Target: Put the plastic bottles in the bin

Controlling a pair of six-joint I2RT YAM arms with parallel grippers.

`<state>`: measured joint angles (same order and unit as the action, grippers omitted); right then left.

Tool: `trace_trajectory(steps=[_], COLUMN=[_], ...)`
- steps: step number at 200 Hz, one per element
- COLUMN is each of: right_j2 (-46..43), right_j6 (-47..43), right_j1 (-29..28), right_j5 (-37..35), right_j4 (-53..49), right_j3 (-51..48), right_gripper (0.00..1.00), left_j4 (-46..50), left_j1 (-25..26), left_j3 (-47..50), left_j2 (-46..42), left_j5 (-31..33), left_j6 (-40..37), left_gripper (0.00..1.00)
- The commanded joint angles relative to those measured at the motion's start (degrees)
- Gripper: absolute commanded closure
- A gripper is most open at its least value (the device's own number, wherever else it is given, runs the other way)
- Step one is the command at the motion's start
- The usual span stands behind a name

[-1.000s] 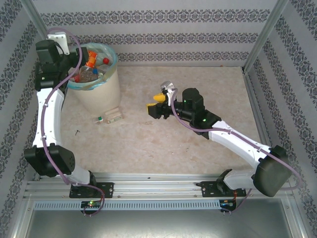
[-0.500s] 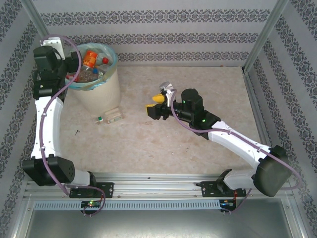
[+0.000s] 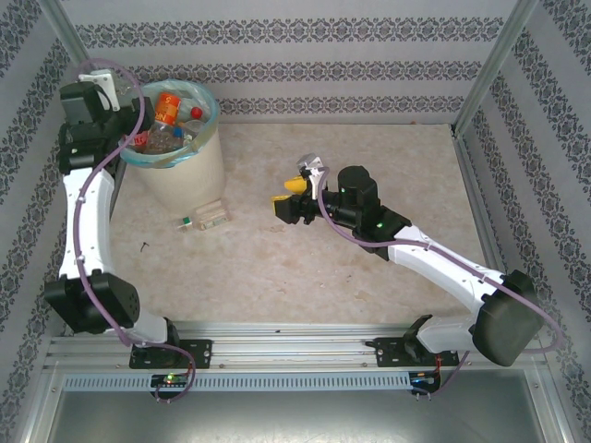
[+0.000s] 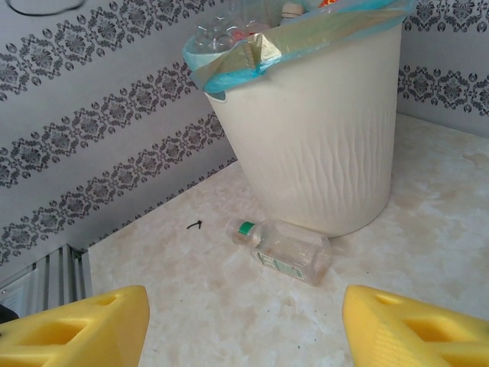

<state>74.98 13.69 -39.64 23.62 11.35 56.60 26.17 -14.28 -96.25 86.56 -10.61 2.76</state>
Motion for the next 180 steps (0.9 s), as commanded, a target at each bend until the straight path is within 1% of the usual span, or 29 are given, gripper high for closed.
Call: trace_trajectory(steps=[1,24,49,70,79,96,128,141,160,180], right_j2=[-1.00,-1.58,-1.77,-1.67,-1.51,-1.29,-0.59,-0.14,0.42,1.00], right_j6=[-0.31,-0.47,-0.60,-0.42,-0.34,-0.16,-0.07,0.06,0.30,0.33], right_j1=[-0.31,-0.35,-0.22,-0.29,-0.25,-0.32,-0.27,-0.28,-0.34,-0.34], right_j5=[0.29,-0.15,-0.10,-0.34,-0.36,-0.43,-0.41,-0.22,-0.06,0.07], right_j4=[0.95,0.75,0.28,0.36,0.35,0.38,0.25,0.23,0.34,0.59], right_j3=[-0.88,-1.35,-1.40,-1.51,-1.50,-1.46,-1.29,-1.04,-0.71,-0.43], right_gripper=[0.32,0.32,0.32,0.32,0.32,0.32,0.32,0.32,0.32,0.32], left_j4=[3.00,6.32,4.69,3.72,3.38,2.52,0.11,-0.32,-0.01,1.42], left_j1=[-0.57,-0.57,-0.61,-0.48,-0.44,-0.14,1.32,2.08,3.66,5.25], left_j3=[-2.55,-7.92,-10.19,-12.01,-12.48,-12.52,-11.38,-11.07,-10.35,-9.02], left_j2=[3.38,9.08,11.98,13.70,14.20,13.84,10.89,9.49,8.05,7.01], left_j5=[-1.75,3.11,3.46,4.06,3.94,3.25,4.09,3.48,2.82,0.04], left_j6=[-2.49,-4.17,-4.70,-5.27,-5.62,-6.77,-10.05,-11.89,-15.08,-17.26], left_gripper=[0.14,0.15,0.16,0.22,0.26,0.37,0.53,0.59,0.65,0.67])
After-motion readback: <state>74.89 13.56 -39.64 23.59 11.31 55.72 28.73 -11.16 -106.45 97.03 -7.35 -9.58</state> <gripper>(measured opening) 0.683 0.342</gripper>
